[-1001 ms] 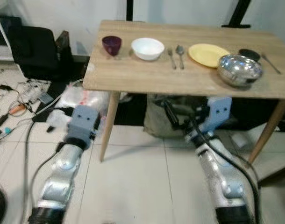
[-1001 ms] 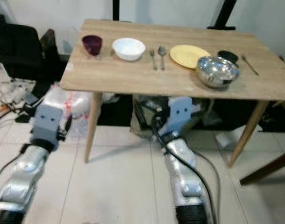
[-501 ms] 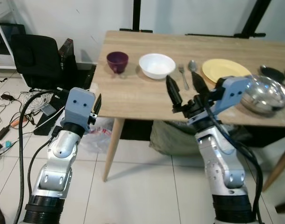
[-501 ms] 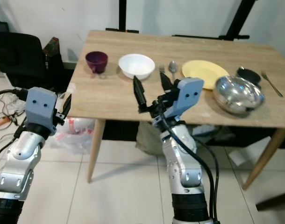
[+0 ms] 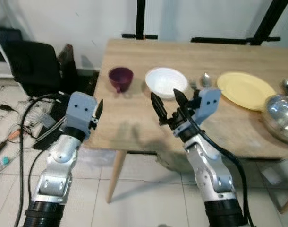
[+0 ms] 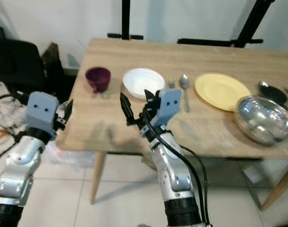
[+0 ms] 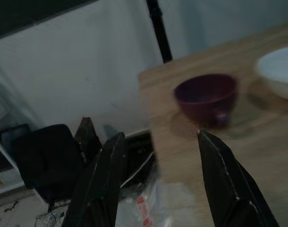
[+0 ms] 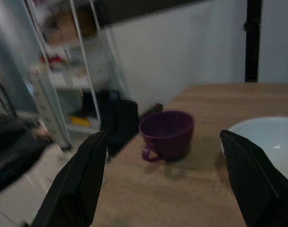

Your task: Setting the table

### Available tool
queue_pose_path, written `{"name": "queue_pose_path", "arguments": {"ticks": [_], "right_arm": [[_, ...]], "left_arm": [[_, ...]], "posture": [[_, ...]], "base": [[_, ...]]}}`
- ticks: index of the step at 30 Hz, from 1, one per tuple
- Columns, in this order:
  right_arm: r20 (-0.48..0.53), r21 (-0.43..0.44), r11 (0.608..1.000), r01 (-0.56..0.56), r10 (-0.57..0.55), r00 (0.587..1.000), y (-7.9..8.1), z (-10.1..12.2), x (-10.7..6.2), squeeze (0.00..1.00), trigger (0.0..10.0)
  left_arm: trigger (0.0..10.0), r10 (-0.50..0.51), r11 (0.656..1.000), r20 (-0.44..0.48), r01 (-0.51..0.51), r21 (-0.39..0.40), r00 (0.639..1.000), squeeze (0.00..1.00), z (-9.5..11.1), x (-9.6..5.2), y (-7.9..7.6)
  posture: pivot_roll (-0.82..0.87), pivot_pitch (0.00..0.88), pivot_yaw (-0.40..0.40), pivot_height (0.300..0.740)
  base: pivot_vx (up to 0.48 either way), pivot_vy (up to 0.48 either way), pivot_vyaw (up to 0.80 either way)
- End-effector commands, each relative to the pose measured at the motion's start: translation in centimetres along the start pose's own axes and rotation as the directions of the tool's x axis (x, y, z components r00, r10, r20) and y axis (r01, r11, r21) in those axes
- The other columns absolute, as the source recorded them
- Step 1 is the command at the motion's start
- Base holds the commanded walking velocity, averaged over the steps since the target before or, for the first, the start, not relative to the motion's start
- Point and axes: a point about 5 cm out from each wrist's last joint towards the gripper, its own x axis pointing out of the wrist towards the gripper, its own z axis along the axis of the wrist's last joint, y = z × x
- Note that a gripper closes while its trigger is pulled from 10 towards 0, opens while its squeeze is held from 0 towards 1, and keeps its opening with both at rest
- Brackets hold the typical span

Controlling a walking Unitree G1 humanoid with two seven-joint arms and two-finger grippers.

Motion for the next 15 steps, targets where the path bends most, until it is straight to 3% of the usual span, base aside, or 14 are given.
{"name": "queue_pose_path", "arguments": {"ticks": [1,11,14,15], "right_arm": [[-0.033,-0.03,0.999,0.022,-0.023,0.999,-0.2,-0.8,-0.1,0.0,10.0],[-0.051,-0.096,0.979,0.181,-0.186,0.981,-3.1,-0.9,-0.2,0.0,10.0],[-0.035,-0.113,0.97,0.216,-0.221,0.975,-3.9,-0.5,-0.2,0.0,10.0],[-0.024,-0.13,0.96,0.247,-0.252,0.967,-4.7,-0.3,-0.1,0.0,10.0]], "left_arm": [[10.0,-0.008,1.0,-0.008,0.008,-0.001,1.0,0.0,-0.1,-0.1,-0.1],[10.0,-0.05,0.999,0.019,0.05,-0.01,0.999,0.0,0.4,0.0,-0.6],[10.0,-0.096,0.995,0.045,0.097,-0.014,0.994,0.0,0.9,-0.1,-1.2],[10.0,-0.153,0.988,0.064,0.155,-0.026,0.986,0.0,1.2,-0.2,-1.7]], "posture": [[-0.07,0.003,0.022,0.74],[-0.07,0.004,0.022,0.74],[-0.07,0.002,0.019,0.74],[-0.07,0.0,0.012,0.74]], "base": [[0.48,0.0,0.0],[0.48,0.0,0.0],[0.407,0.0,0.0],[0.277,0.0,0.0]]}}
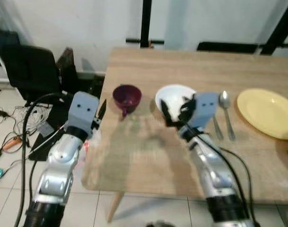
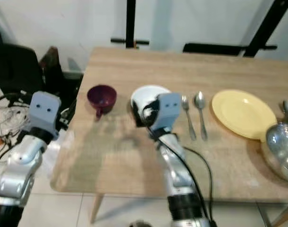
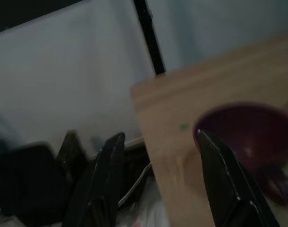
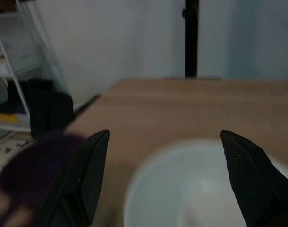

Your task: Setting the table

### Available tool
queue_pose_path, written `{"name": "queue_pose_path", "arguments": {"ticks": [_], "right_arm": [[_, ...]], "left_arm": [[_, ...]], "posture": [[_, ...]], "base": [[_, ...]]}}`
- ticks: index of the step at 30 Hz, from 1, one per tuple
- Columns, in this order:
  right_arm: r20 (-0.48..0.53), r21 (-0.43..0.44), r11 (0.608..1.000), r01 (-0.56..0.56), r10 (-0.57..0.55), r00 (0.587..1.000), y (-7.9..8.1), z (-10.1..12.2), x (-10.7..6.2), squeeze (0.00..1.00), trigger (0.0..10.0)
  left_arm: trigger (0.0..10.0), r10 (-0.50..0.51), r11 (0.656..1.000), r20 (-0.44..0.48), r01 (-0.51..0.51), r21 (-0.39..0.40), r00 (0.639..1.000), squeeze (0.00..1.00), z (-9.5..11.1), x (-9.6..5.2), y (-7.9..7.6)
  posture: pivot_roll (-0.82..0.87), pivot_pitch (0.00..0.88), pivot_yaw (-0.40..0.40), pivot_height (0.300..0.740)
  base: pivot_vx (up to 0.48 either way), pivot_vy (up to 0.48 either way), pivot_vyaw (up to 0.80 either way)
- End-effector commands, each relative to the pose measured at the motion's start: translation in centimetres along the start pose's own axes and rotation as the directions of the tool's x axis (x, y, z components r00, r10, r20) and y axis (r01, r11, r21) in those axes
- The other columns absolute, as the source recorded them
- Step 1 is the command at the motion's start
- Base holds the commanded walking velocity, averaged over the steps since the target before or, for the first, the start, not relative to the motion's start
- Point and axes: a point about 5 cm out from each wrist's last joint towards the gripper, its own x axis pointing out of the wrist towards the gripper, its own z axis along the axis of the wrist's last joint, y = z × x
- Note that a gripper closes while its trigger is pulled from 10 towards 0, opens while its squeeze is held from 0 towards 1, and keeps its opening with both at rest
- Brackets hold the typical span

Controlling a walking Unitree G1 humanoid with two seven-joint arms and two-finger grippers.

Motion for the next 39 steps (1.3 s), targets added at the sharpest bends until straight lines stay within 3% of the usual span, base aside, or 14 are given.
{"name": "queue_pose_path", "arguments": {"ticks": [1,5,10,12,20,26,29,31,32,33,37,39], "right_arm": [[-0.012,-0.019,0.999,0.049,-0.049,0.999,-0.7,-0.3,0.3,0.0,10.0],[-0.034,-0.068,0.988,0.139,-0.142,0.989,-2.6,-0.3,0.7,0.0,10.0],[-0.046,-0.131,0.965,0.225,-0.233,0.971,-4.3,-0.4,0.5,0.0,10.0],[-0.037,-0.193,0.947,0.255,-0.267,0.963,-5.1,-0.2,0.3,0.0,10.0],[-0.023,-0.173,0.95,0.26,-0.268,0.963,-5.6,0.0,0.1,0.0,10.0],[-0.059,-0.208,0.922,0.327,-0.346,0.936,-6.8,-0.2,-0.3,0.0,10.0],[-0.05,-0.335,0.87,0.362,-0.4,0.915,-8.5,0.3,-0.8,0.0,10.0],[-0.049,-0.351,0.861,0.369,-0.41,0.911,-8.9,0.4,-0.9,0.0,10.0],[-0.056,-0.404,0.824,0.397,-0.455,0.889,-9.9,0.4,-1.2,0.0,10.0],[-0.058,-0.416,0.815,0.403,-0.466,0.883,-10.1,0.3,-1.3,0.0,10.0],[-0.118,-0.408,0.802,0.435,-0.52,0.846,-11.5,-0.5,-2.0,0.0,10.0],[-0.2,-0.33,0.824,0.461,-0.538,0.819,-11.9,-1.6,-2.4,0.0,10.0]], "left_arm": [[10.0,-0.118,0.992,0.017,0.119,-0.034,0.993,0.0,0.3,-0.4,-1.2],[10.0,-0.326,0.943,0.069,0.33,-0.051,0.943,0.0,1.7,-0.9,-3.2],[10.0,-0.386,0.921,0.077,0.389,-0.034,0.919,0.0,2.2,-1.2,-3.7],[10.0,-0.394,0.917,0.074,0.397,-0.036,0.916,0.0,2.2,-1.4,-3.8],[10.0,-0.394,0.917,0.055,0.396,-0.041,0.917,0.0,1.9,-1.5,-3.9],[10.0,-0.375,0.925,0.033,0.377,-0.05,0.926,0.0,1.7,-1.5,-3.6],[10.0,-0.374,0.925,0.026,0.375,-0.052,0.927,0.0,1.6,-1.6,-3.6],[10.0,-0.374,0.925,0.025,0.375,-0.052,0.927,0.0,1.6,-1.6,-3.6],[10.0,-0.373,0.926,0.023,0.373,-0.054,0.928,0.0,1.6,-1.6,-3.6],[10.0,-0.372,0.926,0.023,0.372,-0.056,0.928,0.0,1.6,-1.6,-3.6],[10.0,-0.368,0.928,0.018,0.368,-0.058,0.93,0.0,1.5,-1.6,-3.6],[10.0,-0.367,0.928,0.017,0.367,-0.059,0.93,0.0,1.5,-1.6,-3.6]], "posture": [[-0.07,0.0,0.012,0.74],[-0.07,0.0,0.007,0.74],[-0.07,0.0,0.003,0.74],[-0.07,0.0,0.002,0.74],[-0.07,0.002,0.002,0.74],[-0.08,0.005,0.001,0.74],[-0.08,0.013,-0.001,0.74],[-0.08,0.013,-0.001,0.74],[-0.08,0.013,-0.001,0.74],[-0.08,0.013,-0.001,0.74],[-0.08,0.013,-0.001,0.74],[-0.08,0.013,-0.001,0.74]], "base": [[0.0,0.0,0.0],[0.0,0.0,0.0],[0.0,0.0,0.0],[0.0,0.0,0.0],[0.0,0.0,0.0],[0.0,0.0,0.0],[0.0,0.0,0.0],[0.0,0.0,0.0],[0.0,0.0,0.0],[0.0,0.0,0.0],[0.0,0.0,0.0],[0.0,0.0,0.0]]}}
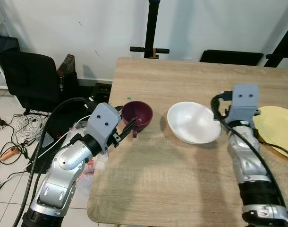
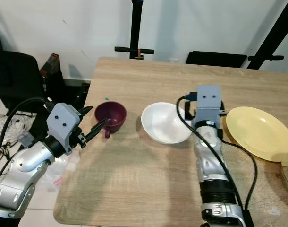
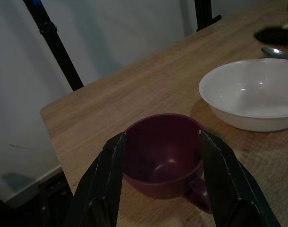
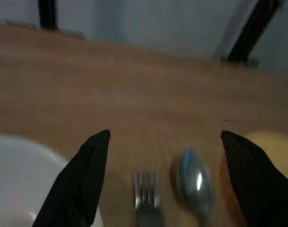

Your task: Setting the table

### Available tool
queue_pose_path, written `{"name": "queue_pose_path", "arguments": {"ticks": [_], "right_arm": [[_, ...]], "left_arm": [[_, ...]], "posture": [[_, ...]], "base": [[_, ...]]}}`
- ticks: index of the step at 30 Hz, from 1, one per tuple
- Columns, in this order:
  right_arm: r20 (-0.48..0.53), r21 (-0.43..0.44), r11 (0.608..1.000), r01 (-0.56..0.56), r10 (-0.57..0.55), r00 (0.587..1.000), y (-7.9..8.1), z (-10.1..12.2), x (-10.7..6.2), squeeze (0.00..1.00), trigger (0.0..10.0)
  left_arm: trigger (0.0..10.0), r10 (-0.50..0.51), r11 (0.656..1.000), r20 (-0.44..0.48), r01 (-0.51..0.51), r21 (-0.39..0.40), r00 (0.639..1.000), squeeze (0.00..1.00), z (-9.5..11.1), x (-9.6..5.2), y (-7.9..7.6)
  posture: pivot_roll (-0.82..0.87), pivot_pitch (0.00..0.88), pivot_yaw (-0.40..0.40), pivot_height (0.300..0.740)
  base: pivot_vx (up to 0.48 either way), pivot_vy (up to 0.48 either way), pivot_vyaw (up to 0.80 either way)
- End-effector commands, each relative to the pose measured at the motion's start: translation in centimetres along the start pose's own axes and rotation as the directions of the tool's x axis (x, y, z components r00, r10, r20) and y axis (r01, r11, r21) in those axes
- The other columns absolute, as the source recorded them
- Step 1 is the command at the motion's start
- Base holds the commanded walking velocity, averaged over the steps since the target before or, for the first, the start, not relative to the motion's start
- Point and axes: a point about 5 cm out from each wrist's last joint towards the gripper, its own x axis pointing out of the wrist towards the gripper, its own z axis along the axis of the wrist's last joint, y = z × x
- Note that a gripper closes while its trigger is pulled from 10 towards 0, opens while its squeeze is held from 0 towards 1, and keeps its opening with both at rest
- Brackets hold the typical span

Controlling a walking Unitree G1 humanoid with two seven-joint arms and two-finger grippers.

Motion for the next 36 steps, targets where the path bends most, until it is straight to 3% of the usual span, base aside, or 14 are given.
{"name": "queue_pose_path", "arguments": {"ticks": [1,5,6,7,8,13,14,15,16,27,29,33,36], "right_arm": [[-0.077,0.038,0.999,0.008,-0.005,0.997,-0.2,-1.5,-0.2,0.0,10.0],[-0.195,0.186,0.983,-0.013,0.05,0.979,0.4,-3.2,-0.3,0.0,10.0],[-0.236,0.267,0.963,-0.041,0.107,0.966,1.1,-3.7,-0.4,0.0,10.0],[-0.236,0.267,0.963,-0.041,0.107,0.966,1.1,-3.7,-0.4,0.0,10.0],[-0.272,0.354,0.932,-0.083,0.187,0.944,2.1,-4.2,-0.7,0.0,10.0],[-0.289,0.447,0.886,-0.121,0.271,0.918,3.3,-4.4,-0.8,0.0,10.0],[-0.287,0.46,0.878,-0.132,0.287,0.914,3.5,-4.3,-0.8,0.0,8.6],[-0.287,0.469,0.873,-0.136,0.296,0.911,3.6,-4.3,-0.8,0.0,8.6],[-0.281,0.476,0.867,-0.145,0.306,0.91,3.7,-4.2,-0.8,0.0,0.0],[-0.223,0.511,0.844,-0.162,0.312,0.924,3.6,-3.3,-0.6,0.0,0.0],[-0.092,0.548,0.81,-0.207,0.305,0.948,3.3,-1.4,-0.5,0.0,0.0],[-0.008,0.572,0.78,-0.253,0.314,0.949,3.3,-0.1,-0.4,0.0,0.0],[0.15,0.602,0.71,-0.365,0.348,0.925,3.6,2.7,-0.8,0.0,0.0]], "left_arm": [[10.0,0.003,1.0,-0.009,-0.003,-0.003,1.0,0.0,-0.1,-0.2,-0.1],[10.0,0.008,1.0,-0.013,-0.008,-0.006,1.0,0.0,-0.1,-0.2,0.0],[10.0,0.009,1.0,-0.013,-0.009,-0.006,1.0,0.0,-0.1,-0.2,0.0],[10.0,0.009,1.0,-0.013,-0.009,-0.006,1.0,0.0,-0.1,-0.2,0.0],[10.0,0.011,1.0,-0.014,-0.011,-0.006,1.0,0.0,0.0,-0.2,0.0],[10.0,0.019,1.0,-0.015,-0.019,-0.004,1.0,0.0,0.0,-0.2,0.1],[10.0,0.021,1.0,-0.015,-0.021,-0.004,1.0,0.0,0.0,-0.2,0.1],[10.0,0.022,1.0,-0.015,-0.022,-0.005,1.0,0.0,0.0,-0.2,0.1],[10.0,0.024,1.0,-0.015,-0.024,-0.005,1.0,0.0,0.0,-0.2,0.1],[10.0,0.033,0.999,-0.019,-0.034,-0.006,0.999,0.0,-0.1,-0.2,0.1],[10.0,0.033,0.999,-0.02,-0.033,-0.006,0.999,0.0,-0.1,-0.1,0.1],[10.0,0.033,0.999,-0.021,-0.033,-0.006,0.999,0.0,-0.1,-0.1,0.1],[10.0,0.032,0.999,-0.021,-0.032,-0.006,0.999,0.0,-0.1,0.0,0.0]], "posture": [[-0.08,0.013,-0.001,0.74],[-0.08,0.017,-0.003,0.74],[-0.08,0.017,-0.003,0.74],[-0.08,0.017,-0.003,0.74],[-0.08,0.017,-0.003,0.74],[-0.07,0.017,-0.007,0.74],[-0.07,0.017,-0.007,0.74],[-0.07,0.017,-0.007,0.74],[-0.07,0.018,-0.009,0.74],[-0.07,0.02,-0.008,0.74],[-0.07,0.02,-0.008,0.74],[-0.08,0.021,-0.005,0.74],[-0.08,0.021,-0.004,0.74]], "base": [[0.0,0.0,0.0],[0.0,0.0,0.0],[0.0,0.0,0.0],[0.0,0.0,0.0],[0.0,0.0,0.0],[0.0,0.0,0.0],[0.0,0.0,0.0],[0.0,0.0,0.0],[0.0,0.0,0.0],[0.0,0.0,0.0],[0.0,0.0,0.0],[0.0,0.0,0.0],[0.0,0.0,0.0]]}}
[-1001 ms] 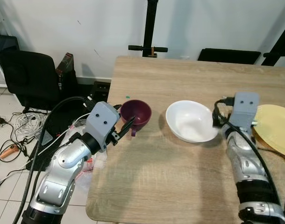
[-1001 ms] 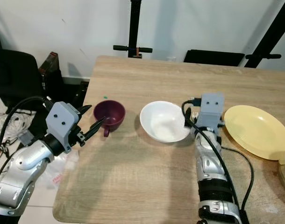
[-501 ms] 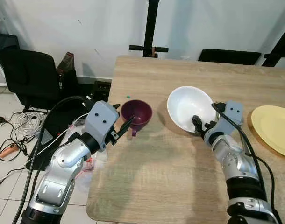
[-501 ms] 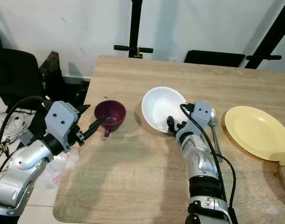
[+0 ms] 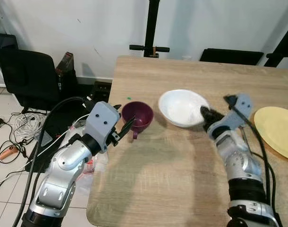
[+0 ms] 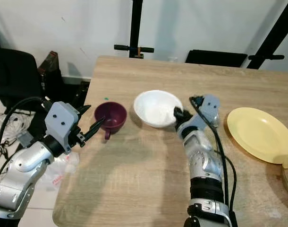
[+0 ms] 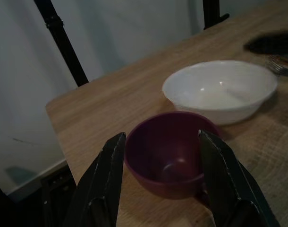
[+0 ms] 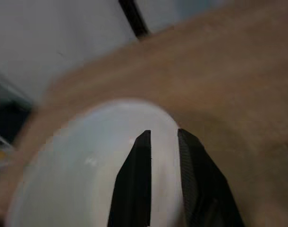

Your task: Setting the table

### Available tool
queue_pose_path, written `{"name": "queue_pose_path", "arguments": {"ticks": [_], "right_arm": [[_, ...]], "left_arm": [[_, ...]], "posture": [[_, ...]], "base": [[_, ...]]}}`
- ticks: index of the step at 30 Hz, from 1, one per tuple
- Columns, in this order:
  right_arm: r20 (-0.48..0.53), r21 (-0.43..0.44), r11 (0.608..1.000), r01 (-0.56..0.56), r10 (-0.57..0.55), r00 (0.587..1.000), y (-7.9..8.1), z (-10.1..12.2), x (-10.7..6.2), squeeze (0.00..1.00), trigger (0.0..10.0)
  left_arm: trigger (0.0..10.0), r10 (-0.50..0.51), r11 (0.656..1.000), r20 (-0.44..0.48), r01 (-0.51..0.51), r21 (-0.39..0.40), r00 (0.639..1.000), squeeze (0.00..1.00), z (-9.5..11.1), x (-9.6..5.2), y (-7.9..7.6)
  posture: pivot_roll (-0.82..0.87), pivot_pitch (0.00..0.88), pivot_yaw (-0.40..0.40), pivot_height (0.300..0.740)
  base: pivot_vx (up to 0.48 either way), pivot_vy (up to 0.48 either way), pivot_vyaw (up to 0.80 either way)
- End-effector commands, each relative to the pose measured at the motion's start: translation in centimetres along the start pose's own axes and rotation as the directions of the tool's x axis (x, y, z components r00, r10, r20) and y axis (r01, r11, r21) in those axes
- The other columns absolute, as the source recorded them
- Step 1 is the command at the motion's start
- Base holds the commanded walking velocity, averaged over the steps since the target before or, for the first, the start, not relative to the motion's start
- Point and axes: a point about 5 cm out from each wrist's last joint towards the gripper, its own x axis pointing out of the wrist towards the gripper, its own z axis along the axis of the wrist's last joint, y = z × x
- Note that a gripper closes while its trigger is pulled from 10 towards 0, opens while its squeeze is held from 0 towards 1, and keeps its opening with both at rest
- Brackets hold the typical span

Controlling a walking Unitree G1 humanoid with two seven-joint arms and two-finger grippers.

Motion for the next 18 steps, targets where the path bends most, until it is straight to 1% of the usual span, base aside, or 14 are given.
{"name": "queue_pose_path", "arguments": {"ticks": [1,5,6,7,8,9,10,12,14,15,16,18], "right_arm": [[0.077,0.034,0.996,-0.088,0.085,0.993,1.2,1.5,-0.1,0.0,0.0],[0.087,0.027,0.99,-0.141,0.138,0.987,1.9,2.1,-0.2,0.0,0.0],[0.079,0.005,0.99,-0.141,0.14,0.987,1.9,2.1,-0.2,0.0,0.0],[0.072,-0.021,0.992,-0.128,0.129,0.989,1.7,2.1,-0.3,0.0,0.8],[0.071,-0.027,0.992,-0.124,0.126,0.99,1.6,2.1,-0.3,0.0,0.8],[0.063,-0.065,0.992,-0.104,0.108,0.992,1.3,2.1,-0.3,0.0,10.0],[0.059,-0.085,0.992,-0.093,0.098,0.993,1.1,2.0,-0.2,0.0,10.0],[0.058,-0.097,0.991,-0.088,0.094,0.994,1.0,2.0,-0.3,0.0,10.0],[0.034,-0.15,0.986,-0.067,0.072,0.997,0.6,1.8,-0.3,0.0,10.0],[0.034,-0.15,0.986,-0.067,0.072,0.997,0.6,1.8,-0.3,0.0,10.0],[0.017,-0.161,0.985,-0.059,0.063,0.998,0.4,1.7,-0.3,1.0,10.0],[0.015,-0.154,0.986,-0.058,0.061,0.998,0.3,1.7,-0.2,1.0,10.0]], "left_arm": [[10.0,0.003,1.0,-0.015,-0.003,0.0,1.0,0.0,-0.2,0.0,-0.1],[10.0,0.004,1.0,-0.015,-0.004,-0.001,1.0,0.0,-0.2,0.0,-0.1],[10.0,0.005,1.0,-0.015,-0.005,-0.001,1.0,0.0,-0.2,0.0,-0.1],[10.0,0.005,1.0,-0.016,-0.005,0.0,1.0,0.0,-0.2,0.0,-0.1],[10.0,0.006,1.0,-0.016,-0.006,0.0,1.0,0.0,-0.2,0.0,-0.1],[10.0,0.006,1.0,-0.016,-0.006,0.0,1.0,0.0,-0.2,0.0,-0.1],[10.0,0.007,1.0,-0.016,-0.007,0.0,1.0,0.0,-0.2,0.0,-0.1],[10.0,0.007,1.0,-0.016,-0.007,0.0,1.0,0.0,-0.2,0.0,-0.1],[10.0,0.007,1.0,-0.017,-0.007,0.0,1.0,0.0,-0.2,0.0,-0.1],[10.0,0.007,1.0,-0.017,-0.007,0.0,1.0,0.0,-0.2,0.0,-0.1],[10.0,0.006,1.0,-0.016,-0.006,-0.001,1.0,0.0,-0.2,0.1,-0.1],[10.0,0.006,1.0,-0.016,-0.006,-0.001,1.0,0.0,-0.2,0.1,-0.2]], "posture": [[-0.08,0.021,-0.004,0.74],[-0.08,0.021,-0.004,0.74],[-0.08,0.021,-0.004,0.74],[-0.08,0.021,-0.006,0.74],[-0.08,0.021,-0.006,0.74],[-0.08,0.021,-0.006,0.74],[-0.08,0.021,-0.006,0.74],[-0.08,0.021,-0.006,0.74],[-0.08,0.021,-0.006,0.74],[-0.08,0.021,-0.006,0.74],[-0.08,0.022,-0.007,0.74],[-0.08,0.022,-0.007,0.74]], "base": [[0.0,0.0,0.0],[0.0,0.0,0.0],[0.0,0.0,0.0],[0.0,0.0,0.0],[0.0,0.0,0.0],[0.0,0.0,0.0],[0.0,0.0,0.0],[0.0,0.0,0.0],[0.0,0.0,0.0],[0.0,0.0,0.0],[0.0,0.0,0.0],[0.0,0.0,0.0]]}}
